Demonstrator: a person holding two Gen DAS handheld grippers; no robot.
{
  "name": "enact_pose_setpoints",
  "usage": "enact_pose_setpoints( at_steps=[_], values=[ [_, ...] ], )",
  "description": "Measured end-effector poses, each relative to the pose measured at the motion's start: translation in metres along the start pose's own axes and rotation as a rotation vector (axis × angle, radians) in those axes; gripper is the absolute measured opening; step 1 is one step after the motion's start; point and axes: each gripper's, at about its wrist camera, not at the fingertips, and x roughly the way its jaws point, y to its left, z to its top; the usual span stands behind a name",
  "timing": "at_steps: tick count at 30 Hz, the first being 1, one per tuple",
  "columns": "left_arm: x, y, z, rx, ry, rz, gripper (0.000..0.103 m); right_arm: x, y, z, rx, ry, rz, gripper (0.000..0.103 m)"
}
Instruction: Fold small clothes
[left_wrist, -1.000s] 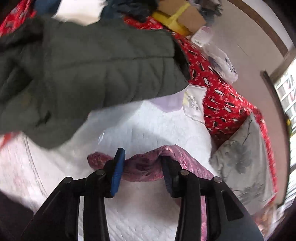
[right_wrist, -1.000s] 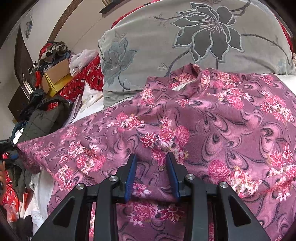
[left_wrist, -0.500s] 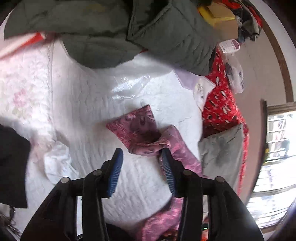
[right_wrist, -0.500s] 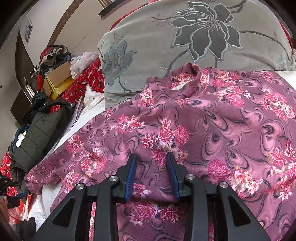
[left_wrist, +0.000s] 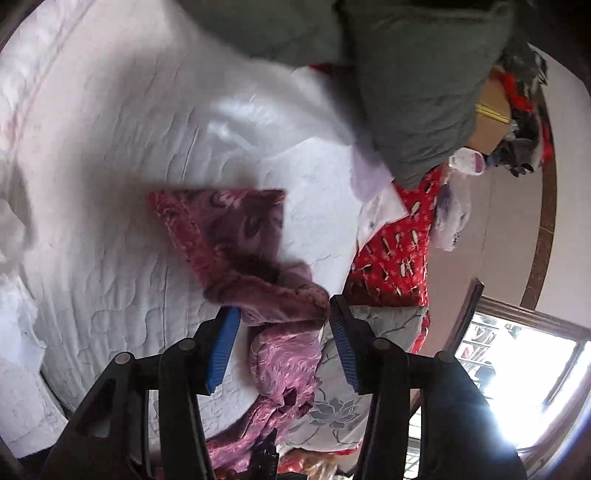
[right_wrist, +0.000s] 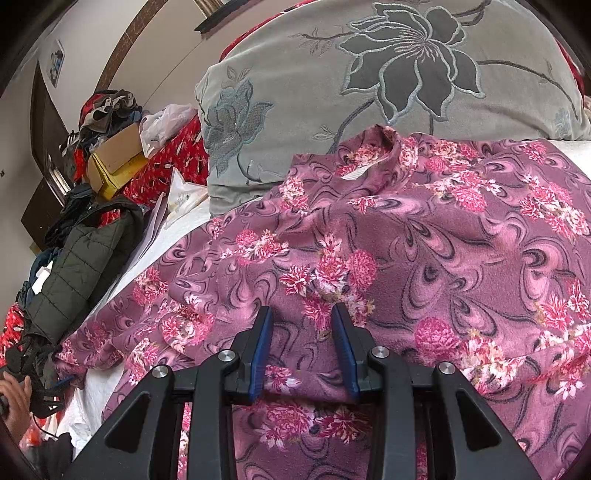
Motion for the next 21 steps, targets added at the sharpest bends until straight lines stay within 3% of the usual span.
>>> enact_pose_setpoints(
  at_steps=[4,10,11,12,14,15,18,21],
  values=[
    [-0.008,0.007,0.009,-0.021,-0.022,-0.031,0.048,-0.001,-0.001,0.0,0.002,-0.001,0.004,0.035],
    [0.013,0.025,0.018,-0.097,0.049,-0.037,0.048,-0.001,-0.001,0.0,0.002,-0.001,0.003,0.035],
    [0.016,0.023,0.019,-0.096,0.047,-0.036,0.046,-0.001,-0.001,0.0,0.002,-0.001,0.002,0.035],
    [0.018,0.018,0.02,-0.078,0.041,-0.034,0.034,-0.001,-0.001,0.0,0.002,-0.001,0.003,0.035],
    [0.022,-0.01,0.023,0.021,0.028,-0.032,0.008,-0.001,-0.001,0.0,0.003,-0.001,0.004,0.035],
    [0.023,-0.023,0.022,0.062,0.021,-0.033,0.008,-0.001,0.0,0.0,0.003,-0.001,0.004,0.035],
    [0.016,-0.088,0.011,0.313,-0.052,-0.038,0.008,-0.001,0.0,0.001,0.002,-0.001,0.003,0.035],
    [0.012,-0.134,-0.015,0.594,-0.136,0.042,0.008,-0.001,-0.001,0.001,0.003,0.0,0.003,0.035]
  ],
)
